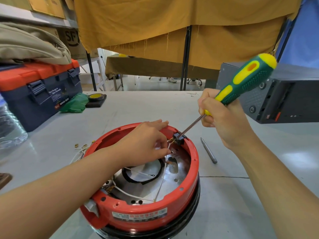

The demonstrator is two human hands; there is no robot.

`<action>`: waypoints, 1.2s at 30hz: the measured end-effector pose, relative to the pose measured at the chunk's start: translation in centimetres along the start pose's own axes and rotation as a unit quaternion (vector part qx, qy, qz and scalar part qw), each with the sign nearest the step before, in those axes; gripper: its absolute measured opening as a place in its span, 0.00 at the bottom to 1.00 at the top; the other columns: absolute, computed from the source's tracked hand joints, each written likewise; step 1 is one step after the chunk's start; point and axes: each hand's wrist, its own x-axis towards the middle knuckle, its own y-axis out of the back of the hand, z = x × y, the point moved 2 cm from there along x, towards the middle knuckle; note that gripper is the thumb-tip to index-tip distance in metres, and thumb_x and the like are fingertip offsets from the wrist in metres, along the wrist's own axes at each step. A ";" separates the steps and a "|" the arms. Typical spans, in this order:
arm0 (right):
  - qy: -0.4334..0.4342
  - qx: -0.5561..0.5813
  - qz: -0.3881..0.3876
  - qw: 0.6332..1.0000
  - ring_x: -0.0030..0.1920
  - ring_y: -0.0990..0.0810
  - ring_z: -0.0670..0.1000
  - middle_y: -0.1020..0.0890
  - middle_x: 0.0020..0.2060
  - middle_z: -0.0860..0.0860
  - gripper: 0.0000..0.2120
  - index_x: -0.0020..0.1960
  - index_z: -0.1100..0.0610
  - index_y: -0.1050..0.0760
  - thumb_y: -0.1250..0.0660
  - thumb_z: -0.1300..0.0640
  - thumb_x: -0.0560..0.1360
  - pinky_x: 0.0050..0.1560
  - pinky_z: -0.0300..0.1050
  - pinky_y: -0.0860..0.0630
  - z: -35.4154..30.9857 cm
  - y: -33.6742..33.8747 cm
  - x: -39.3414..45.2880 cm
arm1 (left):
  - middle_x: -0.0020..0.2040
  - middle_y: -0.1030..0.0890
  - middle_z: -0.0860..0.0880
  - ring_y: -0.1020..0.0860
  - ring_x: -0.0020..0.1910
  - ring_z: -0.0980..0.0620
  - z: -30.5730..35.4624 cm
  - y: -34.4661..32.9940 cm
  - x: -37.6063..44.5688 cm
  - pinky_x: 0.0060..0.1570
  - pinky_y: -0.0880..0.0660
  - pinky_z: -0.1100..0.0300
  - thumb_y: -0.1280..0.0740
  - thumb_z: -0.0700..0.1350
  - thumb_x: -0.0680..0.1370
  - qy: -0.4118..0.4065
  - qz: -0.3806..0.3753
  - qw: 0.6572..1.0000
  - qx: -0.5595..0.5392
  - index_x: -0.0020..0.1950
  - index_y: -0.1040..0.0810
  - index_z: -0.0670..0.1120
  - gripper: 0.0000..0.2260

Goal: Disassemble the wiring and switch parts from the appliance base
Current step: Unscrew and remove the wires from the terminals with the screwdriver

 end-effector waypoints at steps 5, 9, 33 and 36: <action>0.043 -0.123 -0.074 0.989 0.23 0.34 0.42 0.33 0.22 0.44 0.12 0.27 0.56 0.35 0.39 0.59 0.68 0.26 0.28 0.39 -1.7 -1.5 1.1 | 0.75 0.37 0.45 0.42 0.75 0.56 0.1 0.0 0.0 0.62 0.42 0.70 0.30 0.48 0.74 -0.008 -0.001 1.000 0.000 0.33 0.26 0.52 0.10; 0.067 -0.197 -0.085 0.974 0.26 0.35 0.45 0.33 0.24 0.52 0.11 0.28 0.61 0.35 0.39 0.58 0.68 0.28 0.33 0.38 -2.5 -2.4 1.2 | 0.73 0.34 0.43 0.41 0.74 0.56 0.1 -0.2 0.0 0.57 0.48 0.81 0.30 0.47 0.74 -0.012 0.002 1.000 -0.002 0.36 0.20 0.46 0.08; -0.013 -0.070 -0.076 0.995 0.20 0.39 0.43 0.33 0.22 0.46 0.13 0.26 0.53 0.36 0.39 0.60 0.69 0.23 0.33 0.40 -1.2 -1.3 1.8 | 0.75 0.38 0.45 0.43 0.75 0.56 0.4 0.1 -0.2 0.60 0.46 0.74 0.30 0.49 0.74 -0.005 -0.010 1.000 -0.007 0.35 0.22 0.50 0.08; -0.035 -0.076 -0.060 0.995 0.21 0.39 0.42 0.34 0.22 0.46 0.13 0.25 0.52 0.35 0.39 0.58 0.67 0.24 0.35 0.41 0.3 -1.5 1.0 | 0.75 0.38 0.45 0.43 0.75 0.56 0.3 0.0 -0.1 0.58 0.47 0.75 0.31 0.49 0.74 0.000 -0.008 1.000 0.002 0.37 0.21 0.49 0.08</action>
